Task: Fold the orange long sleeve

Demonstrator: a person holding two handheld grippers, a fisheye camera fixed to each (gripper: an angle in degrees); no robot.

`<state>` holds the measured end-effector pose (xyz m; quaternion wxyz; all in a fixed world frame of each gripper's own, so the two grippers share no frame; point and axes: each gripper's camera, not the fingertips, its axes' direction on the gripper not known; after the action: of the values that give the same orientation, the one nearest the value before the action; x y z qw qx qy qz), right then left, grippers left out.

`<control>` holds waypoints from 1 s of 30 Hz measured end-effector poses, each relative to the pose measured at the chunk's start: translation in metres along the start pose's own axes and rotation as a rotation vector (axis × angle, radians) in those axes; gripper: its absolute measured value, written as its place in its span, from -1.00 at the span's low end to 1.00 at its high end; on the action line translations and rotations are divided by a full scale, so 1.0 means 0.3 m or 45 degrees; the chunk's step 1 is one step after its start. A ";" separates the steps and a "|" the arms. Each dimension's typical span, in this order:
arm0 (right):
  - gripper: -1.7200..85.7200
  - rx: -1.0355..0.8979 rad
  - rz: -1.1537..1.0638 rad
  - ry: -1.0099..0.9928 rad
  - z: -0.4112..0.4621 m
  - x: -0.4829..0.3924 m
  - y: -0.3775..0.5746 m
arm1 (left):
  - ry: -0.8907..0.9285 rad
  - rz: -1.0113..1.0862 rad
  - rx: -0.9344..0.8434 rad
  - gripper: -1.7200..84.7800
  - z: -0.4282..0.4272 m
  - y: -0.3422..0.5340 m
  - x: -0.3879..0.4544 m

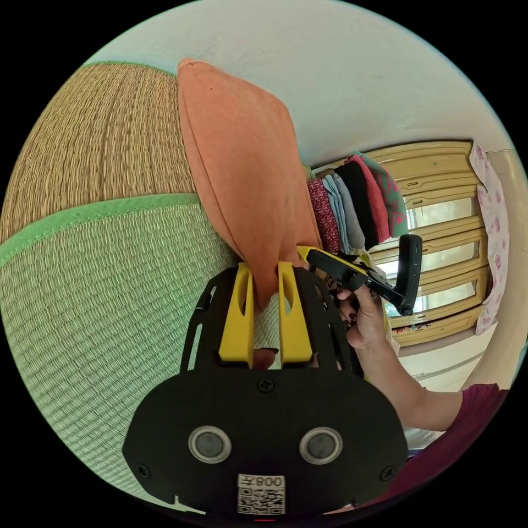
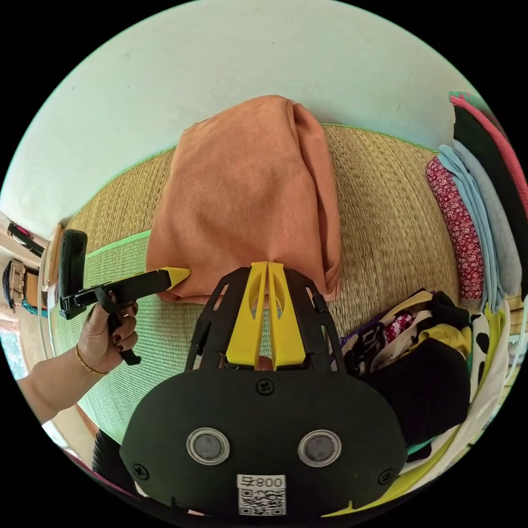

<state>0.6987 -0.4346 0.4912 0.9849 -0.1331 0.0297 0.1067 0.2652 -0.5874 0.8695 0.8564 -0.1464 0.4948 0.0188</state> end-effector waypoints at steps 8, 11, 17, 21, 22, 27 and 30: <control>-0.96 -0.017 -0.002 0.048 0.038 -0.079 0.108 | -0.057 0.045 0.037 -0.82 -0.098 0.185 0.052; -0.96 -0.028 0.041 -0.006 0.014 -0.056 0.112 | -0.057 0.150 0.023 -0.86 -0.157 0.281 0.099; -0.96 0.179 -0.024 -0.057 -0.193 -0.150 0.355 | -0.034 0.299 -0.064 -0.89 -0.283 0.610 0.162; -0.96 0.239 -0.067 -0.198 -0.292 -0.265 0.657 | -0.026 0.375 -0.202 -0.92 -0.347 0.892 0.214; -0.96 0.232 -0.082 -0.218 -0.308 -0.303 0.747 | -0.028 0.388 -0.226 -0.93 -0.355 0.932 0.225; -0.95 0.209 -0.116 -0.310 -0.365 -0.434 1.079 | -0.055 0.488 -0.324 -0.95 -0.459 1.278 0.349; -0.95 0.231 -0.105 -0.356 -0.427 -0.481 1.246 | -0.042 0.505 -0.284 -0.95 -0.539 1.451 0.441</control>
<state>0.4725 -0.1461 0.2848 0.9910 -0.0286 -0.1036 0.0804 0.1194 -0.2295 0.5801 0.8223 -0.1398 0.4948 0.2437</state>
